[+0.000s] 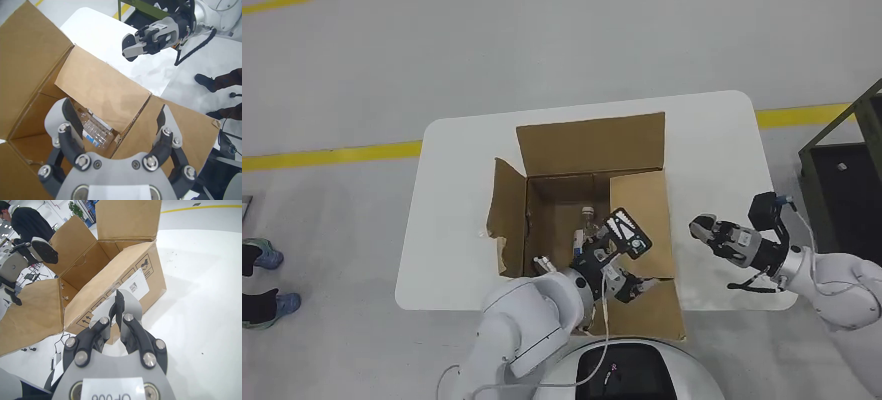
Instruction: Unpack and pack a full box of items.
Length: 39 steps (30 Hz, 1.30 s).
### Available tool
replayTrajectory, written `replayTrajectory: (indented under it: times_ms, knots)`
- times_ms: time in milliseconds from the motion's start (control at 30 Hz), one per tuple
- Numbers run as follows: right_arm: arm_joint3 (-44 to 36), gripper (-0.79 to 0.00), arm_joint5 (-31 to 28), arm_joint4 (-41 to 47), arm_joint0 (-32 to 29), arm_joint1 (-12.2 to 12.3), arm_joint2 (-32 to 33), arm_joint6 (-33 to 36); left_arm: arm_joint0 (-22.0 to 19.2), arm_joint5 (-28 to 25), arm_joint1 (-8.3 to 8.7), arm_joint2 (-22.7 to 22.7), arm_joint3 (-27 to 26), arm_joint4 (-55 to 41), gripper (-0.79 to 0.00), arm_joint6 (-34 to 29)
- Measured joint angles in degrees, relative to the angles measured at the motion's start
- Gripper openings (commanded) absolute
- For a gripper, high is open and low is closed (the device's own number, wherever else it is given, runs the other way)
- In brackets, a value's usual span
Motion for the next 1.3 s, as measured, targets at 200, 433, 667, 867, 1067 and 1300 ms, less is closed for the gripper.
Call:
replayTrajectory:
  times_ms: [200, 433, 667, 867, 1067, 1300]
  knots:
    - [0.5, -0.785, -0.4, -1.4, 0.9, -0.1, -1.4, 0.7, -2.9, 7.8, -0.77, -1.4, 7.3, -9.5, 0.000, 5.4]
    - [1.3, -0.785, -0.2, -2.8, 2.0, -0.4, -3.0, 0.7, -8.3, 16.8, -1.70, -4.9, 18.0, -27.8, 0.000, 6.7]
    - [2.2, -0.785, -0.5, -3.2, 2.8, -0.5, -4.4, 1.2, -9.9, 18.9, -1.76, -7.2, 27.0, -39.1, 0.000, 8.4]
    - [2.5, -0.785, -0.5, -3.0, 3.2, -0.6, -4.6, 1.3, -9.6, 17.6, -1.59, -6.9, 30.2, -42.4, 0.000, 9.7]
    - [2.6, -0.785, -0.5, -3.1, 3.5, -0.7, -5.1, 1.4, -9.5, 17.4, -1.47, -6.7, 30.1, -47.1, 0.000, 10.3]
    - [2.3, -0.785, 0.2, -3.1, 3.7, -0.7, -5.1, 0.9, -9.2, 18.1, -1.19, -6.1, 25.4, -50.6, 0.000, 9.3]
